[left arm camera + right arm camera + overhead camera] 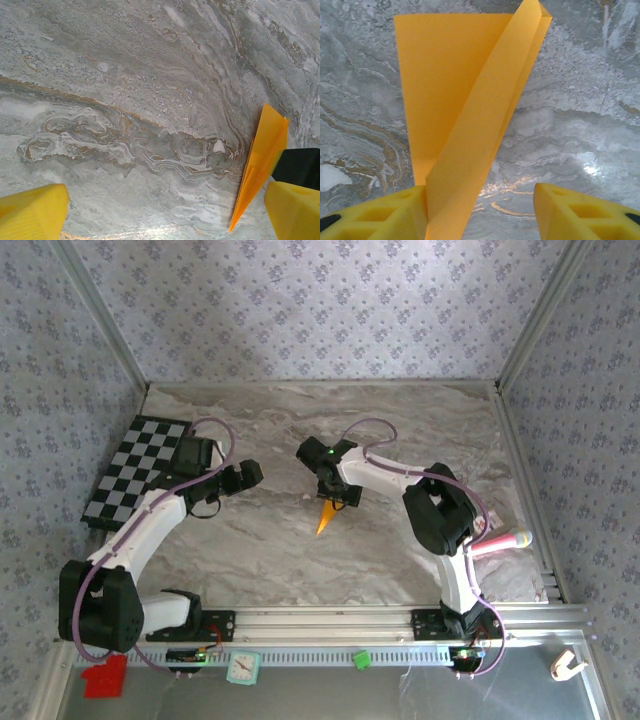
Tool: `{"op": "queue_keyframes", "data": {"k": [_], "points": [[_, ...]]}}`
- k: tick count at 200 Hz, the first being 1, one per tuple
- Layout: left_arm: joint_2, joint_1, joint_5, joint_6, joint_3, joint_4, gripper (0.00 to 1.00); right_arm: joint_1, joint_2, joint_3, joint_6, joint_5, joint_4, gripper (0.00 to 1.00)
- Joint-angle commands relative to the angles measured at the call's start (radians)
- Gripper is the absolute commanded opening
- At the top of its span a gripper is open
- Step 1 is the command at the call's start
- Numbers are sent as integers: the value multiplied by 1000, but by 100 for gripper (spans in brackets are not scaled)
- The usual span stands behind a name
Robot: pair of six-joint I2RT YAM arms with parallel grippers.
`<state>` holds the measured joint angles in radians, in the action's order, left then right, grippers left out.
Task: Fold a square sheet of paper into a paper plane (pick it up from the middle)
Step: Turn over a paper plane at the center of the table.
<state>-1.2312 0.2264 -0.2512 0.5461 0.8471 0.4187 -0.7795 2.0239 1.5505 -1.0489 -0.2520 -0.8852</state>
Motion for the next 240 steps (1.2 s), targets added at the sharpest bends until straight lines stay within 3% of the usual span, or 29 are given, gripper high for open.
{"op": "queue_keyframes", "data": {"k": [1,34,101,149,176,205,240], "points": [[7,-7,-25,-15,-10,1,100,-5,15,24,-43,-46,-62,53],[1,-7,-28,-15,-10,2,100,-5,17,17,-55,-38,-53,42],[-8,-7,-26,-18,-8,4,100,7,39,1,-73,29,-11,36],[-8,-8,-27,-17,-8,3,100,12,-31,-55,-95,-19,25,11],[-7,-14,-21,-7,-13,-4,100,23,-88,-81,-23,-9,109,2],[0,-38,-23,23,-23,-20,100,35,-131,-61,122,29,185,1],[32,-74,-73,100,-75,-93,100,42,-142,-15,323,183,332,1]]}}
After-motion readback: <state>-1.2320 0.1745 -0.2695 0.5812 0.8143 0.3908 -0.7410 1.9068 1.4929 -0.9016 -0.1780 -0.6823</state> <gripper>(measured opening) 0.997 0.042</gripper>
